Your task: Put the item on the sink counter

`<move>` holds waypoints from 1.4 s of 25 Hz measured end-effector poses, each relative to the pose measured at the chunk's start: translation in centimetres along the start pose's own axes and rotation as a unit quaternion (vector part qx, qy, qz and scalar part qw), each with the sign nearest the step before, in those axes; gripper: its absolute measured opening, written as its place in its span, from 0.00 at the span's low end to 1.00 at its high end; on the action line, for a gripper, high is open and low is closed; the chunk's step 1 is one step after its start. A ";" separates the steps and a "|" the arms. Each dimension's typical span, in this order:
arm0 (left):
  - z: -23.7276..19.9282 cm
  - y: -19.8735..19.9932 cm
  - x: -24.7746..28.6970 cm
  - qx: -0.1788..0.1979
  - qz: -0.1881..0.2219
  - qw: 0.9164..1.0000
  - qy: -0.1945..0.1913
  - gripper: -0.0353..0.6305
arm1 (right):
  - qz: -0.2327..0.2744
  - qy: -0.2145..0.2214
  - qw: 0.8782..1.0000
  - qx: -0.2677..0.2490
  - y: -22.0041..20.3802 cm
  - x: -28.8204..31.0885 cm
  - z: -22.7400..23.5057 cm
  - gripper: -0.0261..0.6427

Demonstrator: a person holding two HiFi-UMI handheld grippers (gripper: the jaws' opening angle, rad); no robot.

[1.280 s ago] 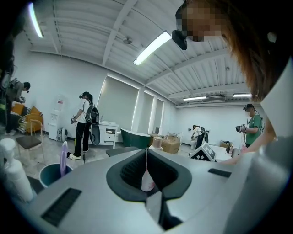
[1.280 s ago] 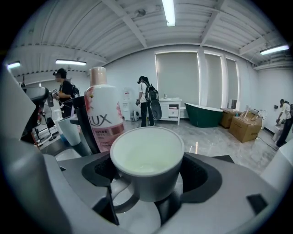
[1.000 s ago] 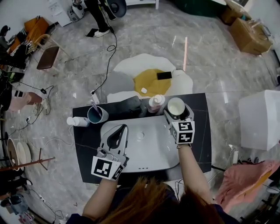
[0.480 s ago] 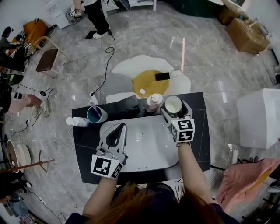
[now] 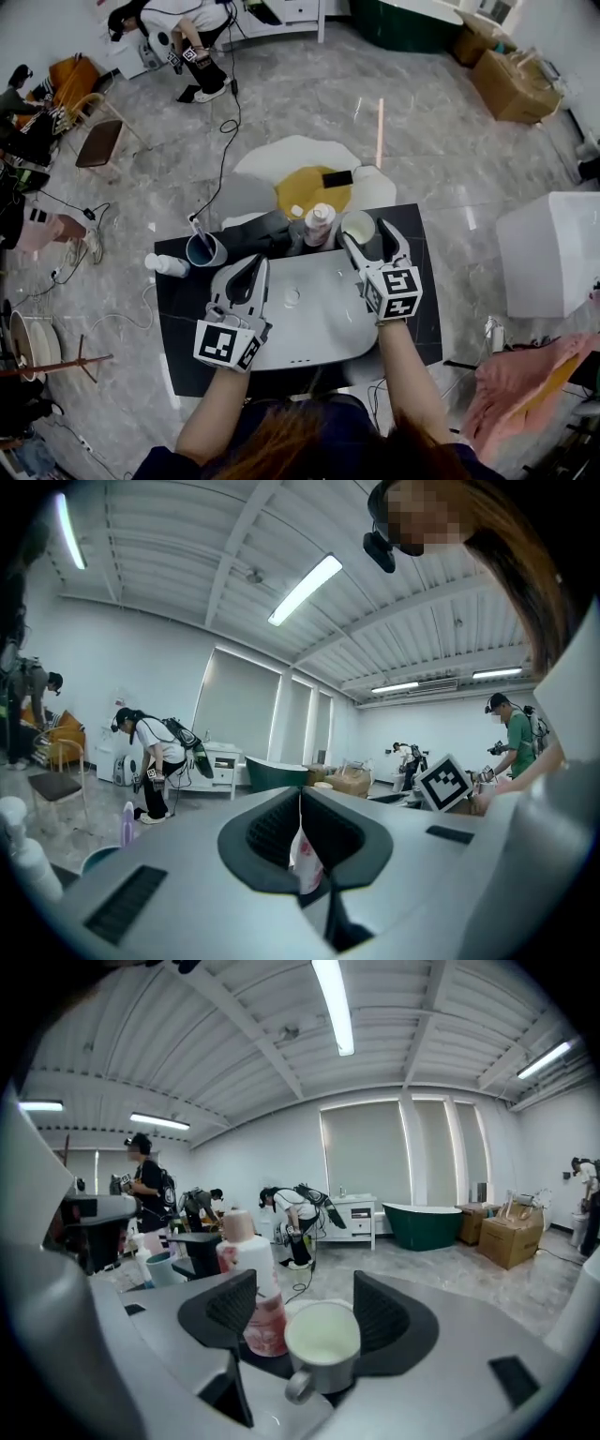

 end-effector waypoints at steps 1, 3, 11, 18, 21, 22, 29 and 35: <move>0.2 0.3 0.0 0.002 0.003 1.000 -0.002 0.09 | 0.006 0.000 1.000 0.003 0.6 -0.7 0.0 0.52; 0.6 0.9 0.0 0.006 0.009 1.000 -0.005 0.09 | 0.021 -0.006 1.000 0.006 1.9 -2.2 0.0 0.38; 2.2 3.7 -0.3 0.024 0.034 0.999 -0.018 0.09 | 0.070 -0.024 0.997 0.025 5.8 -7.8 -0.3 0.06; 3.3 6.7 -1.2 0.040 0.057 0.997 -0.023 0.09 | 0.110 -0.022 0.993 0.042 9.3 -12.7 -1.1 0.06; 3.6 7.7 -1.6 0.047 0.061 0.997 -0.027 0.09 | 0.124 -0.026 0.991 0.043 10.3 -14.2 -1.5 0.06; 3.7 7.9 -1.8 0.047 0.064 0.996 -0.029 0.09 | 0.128 -0.028 0.991 0.041 10.4 -14.5 -1.5 0.06; 4.2 9.0 -2.7 0.054 0.074 0.995 -0.026 0.09 | 0.149 -0.041 0.987 0.034 10.8 -16.5 -1.8 0.06; 4.6 9.8 -3.0 0.056 0.070 0.996 -0.027 0.09 | 0.157 -0.046 0.986 0.032 11.5 -17.4 -2.0 0.06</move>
Point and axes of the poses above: the fingertips, and each gripper's own axes: x forward along the fingers, z to its right, y out of its top, the point moved 4 cm from there along -x, backward along the fingers, and after that the axes turned 15 degrees about -y, right-handed, at the moved point
